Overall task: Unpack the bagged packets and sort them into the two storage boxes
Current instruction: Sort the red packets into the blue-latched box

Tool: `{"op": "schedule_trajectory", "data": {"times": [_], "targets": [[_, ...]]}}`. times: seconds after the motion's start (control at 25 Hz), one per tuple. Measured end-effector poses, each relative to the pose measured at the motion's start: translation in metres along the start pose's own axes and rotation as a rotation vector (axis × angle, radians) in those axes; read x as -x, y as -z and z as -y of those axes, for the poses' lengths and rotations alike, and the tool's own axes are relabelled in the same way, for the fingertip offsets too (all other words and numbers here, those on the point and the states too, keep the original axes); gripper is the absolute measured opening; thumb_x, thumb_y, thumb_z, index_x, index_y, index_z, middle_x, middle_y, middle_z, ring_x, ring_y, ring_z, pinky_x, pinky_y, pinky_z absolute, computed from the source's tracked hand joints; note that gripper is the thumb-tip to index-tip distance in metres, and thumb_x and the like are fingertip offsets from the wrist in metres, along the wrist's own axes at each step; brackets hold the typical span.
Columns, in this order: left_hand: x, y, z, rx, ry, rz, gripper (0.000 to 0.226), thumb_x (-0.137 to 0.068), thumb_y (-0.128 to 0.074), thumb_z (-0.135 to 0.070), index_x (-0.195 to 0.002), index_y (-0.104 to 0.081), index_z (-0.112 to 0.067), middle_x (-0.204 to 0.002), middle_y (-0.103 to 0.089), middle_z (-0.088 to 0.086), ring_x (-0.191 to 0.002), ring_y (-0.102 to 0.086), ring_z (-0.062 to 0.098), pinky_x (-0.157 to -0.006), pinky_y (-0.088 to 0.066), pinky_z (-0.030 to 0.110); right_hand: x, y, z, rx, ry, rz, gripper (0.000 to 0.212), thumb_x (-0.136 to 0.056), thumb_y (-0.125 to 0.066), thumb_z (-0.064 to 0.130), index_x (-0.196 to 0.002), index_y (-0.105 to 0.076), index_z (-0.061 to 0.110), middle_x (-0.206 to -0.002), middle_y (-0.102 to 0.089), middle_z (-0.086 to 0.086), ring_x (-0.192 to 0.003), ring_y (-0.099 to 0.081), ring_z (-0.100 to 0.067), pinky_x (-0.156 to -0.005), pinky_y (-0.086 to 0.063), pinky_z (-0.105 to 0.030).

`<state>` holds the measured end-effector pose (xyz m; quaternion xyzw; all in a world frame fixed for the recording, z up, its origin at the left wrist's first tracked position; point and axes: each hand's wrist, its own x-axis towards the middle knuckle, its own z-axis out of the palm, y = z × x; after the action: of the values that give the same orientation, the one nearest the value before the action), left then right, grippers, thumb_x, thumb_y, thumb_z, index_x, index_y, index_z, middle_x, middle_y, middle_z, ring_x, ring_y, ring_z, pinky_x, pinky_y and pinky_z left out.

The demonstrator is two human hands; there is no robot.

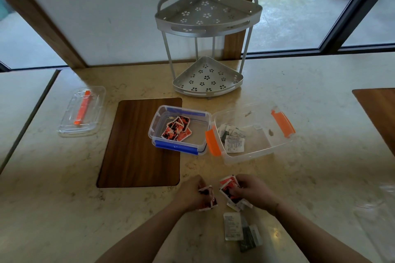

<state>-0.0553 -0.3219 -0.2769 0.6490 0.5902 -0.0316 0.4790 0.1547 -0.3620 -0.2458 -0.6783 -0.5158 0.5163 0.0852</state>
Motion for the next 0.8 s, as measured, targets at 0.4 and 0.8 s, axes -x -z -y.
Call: {"op": "schedule_trajectory", "data": {"times": [0.4, 0.8], "targets": [[0.016, 0.068, 0.023, 0.380, -0.054, 0.076, 0.034, -0.074, -0.081, -0.023, -0.100, -0.060, -0.021, -0.108, -0.067, -0.001, -0.095, -0.068, 0.015, -0.077, -0.059, 0.029, -0.001, -0.028, 0.055, -0.304, 0.007, 0.023, 0.021, -0.090, -0.064, 0.020, -0.111, -0.066, 0.019, -0.092, -0.072, 0.005, -0.075, -0.067, -0.005, -0.056, -0.046, -0.012], [0.001, 0.121, 0.031, 0.357, -0.107, -0.095, 0.025, -0.081, -0.076, -0.029, -0.098, -0.059, -0.023, -0.096, -0.070, -0.005, -0.077, -0.069, 0.010, -0.062, -0.051, 0.020, -0.029, -0.034, 0.098, -0.422, 0.031, -0.196, 0.017, -0.094, -0.058, 0.024, -0.109, -0.066, 0.023, -0.095, -0.072, -0.001, -0.086, -0.068, -0.017, -0.061, -0.047, -0.025]]}}
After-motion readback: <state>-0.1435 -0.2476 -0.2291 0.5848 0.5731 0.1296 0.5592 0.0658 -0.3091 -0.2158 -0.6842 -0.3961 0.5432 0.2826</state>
